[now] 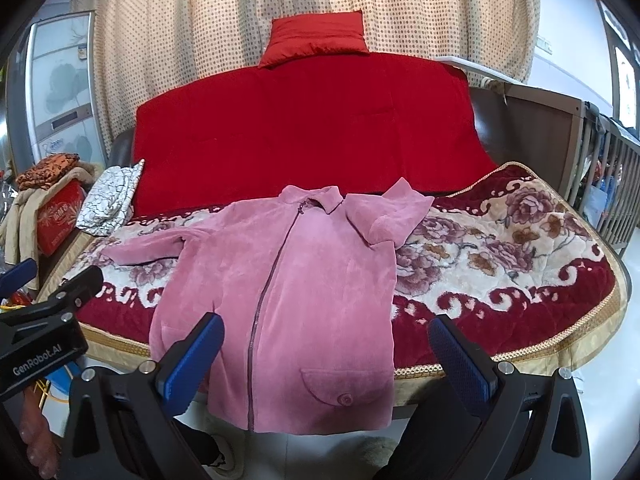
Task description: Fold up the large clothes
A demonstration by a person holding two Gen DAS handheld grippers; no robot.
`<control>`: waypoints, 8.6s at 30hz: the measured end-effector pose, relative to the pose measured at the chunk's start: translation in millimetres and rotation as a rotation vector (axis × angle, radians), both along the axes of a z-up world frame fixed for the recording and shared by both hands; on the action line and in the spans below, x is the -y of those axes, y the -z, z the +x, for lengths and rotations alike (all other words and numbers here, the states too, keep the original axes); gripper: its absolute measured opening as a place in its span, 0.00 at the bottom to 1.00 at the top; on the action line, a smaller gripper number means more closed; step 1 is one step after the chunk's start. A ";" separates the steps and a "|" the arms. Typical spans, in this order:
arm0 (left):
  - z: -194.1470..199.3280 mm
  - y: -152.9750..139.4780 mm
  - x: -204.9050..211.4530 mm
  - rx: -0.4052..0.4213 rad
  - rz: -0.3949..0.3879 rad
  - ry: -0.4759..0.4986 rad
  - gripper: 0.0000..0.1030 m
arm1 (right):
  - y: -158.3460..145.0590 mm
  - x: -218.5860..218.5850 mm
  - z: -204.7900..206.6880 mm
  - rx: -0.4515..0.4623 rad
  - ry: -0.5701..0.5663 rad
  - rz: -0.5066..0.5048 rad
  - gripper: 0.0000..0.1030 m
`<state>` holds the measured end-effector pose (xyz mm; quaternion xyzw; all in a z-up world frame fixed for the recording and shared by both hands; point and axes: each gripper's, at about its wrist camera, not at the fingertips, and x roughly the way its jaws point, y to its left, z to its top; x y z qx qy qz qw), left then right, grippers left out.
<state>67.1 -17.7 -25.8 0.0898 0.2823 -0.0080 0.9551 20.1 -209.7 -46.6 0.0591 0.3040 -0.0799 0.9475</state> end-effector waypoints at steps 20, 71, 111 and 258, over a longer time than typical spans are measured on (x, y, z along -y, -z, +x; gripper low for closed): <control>266.1 138.0 33.4 -0.369 -0.106 -0.081 1.00 | 86.6 187.8 209.4 -0.075 0.110 0.327 1.00; 309.9 122.6 -32.2 -0.272 -0.309 -0.160 1.00 | 134.1 49.1 331.0 -0.162 -0.394 0.723 0.12; 332.4 160.0 32.5 -0.469 -0.638 0.248 0.19 | 137.2 173.7 285.0 0.109 -0.191 1.029 0.66; 345.3 143.4 11.3 -0.289 -0.140 0.118 0.75 | 103.5 126.4 311.7 0.002 -0.064 0.528 0.18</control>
